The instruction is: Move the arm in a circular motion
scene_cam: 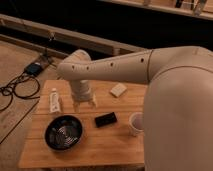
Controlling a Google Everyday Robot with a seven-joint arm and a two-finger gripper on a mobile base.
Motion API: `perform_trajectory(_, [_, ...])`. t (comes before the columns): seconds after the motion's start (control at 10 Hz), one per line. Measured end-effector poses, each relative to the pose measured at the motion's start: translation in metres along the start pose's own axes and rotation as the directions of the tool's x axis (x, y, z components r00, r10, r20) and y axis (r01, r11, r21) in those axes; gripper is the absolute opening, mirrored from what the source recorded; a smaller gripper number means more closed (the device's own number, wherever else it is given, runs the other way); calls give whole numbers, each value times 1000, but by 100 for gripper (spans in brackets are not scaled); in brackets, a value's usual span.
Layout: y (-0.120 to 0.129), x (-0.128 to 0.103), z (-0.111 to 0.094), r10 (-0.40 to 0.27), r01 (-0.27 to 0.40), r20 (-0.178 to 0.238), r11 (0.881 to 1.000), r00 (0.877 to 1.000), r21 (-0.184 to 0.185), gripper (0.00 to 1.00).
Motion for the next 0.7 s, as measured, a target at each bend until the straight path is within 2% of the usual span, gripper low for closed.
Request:
perform_trajectory(0.3, [-35, -20, -13, 72, -72, -9, 997, 997, 29, 65])
perform_trajectory(0.5, [-68, -49, -26, 123, -123, -4, 991, 992, 55, 65])
perform_trajectory(0.7, [-77, -79, -35, 125, -126, 5, 990, 992, 70, 65])
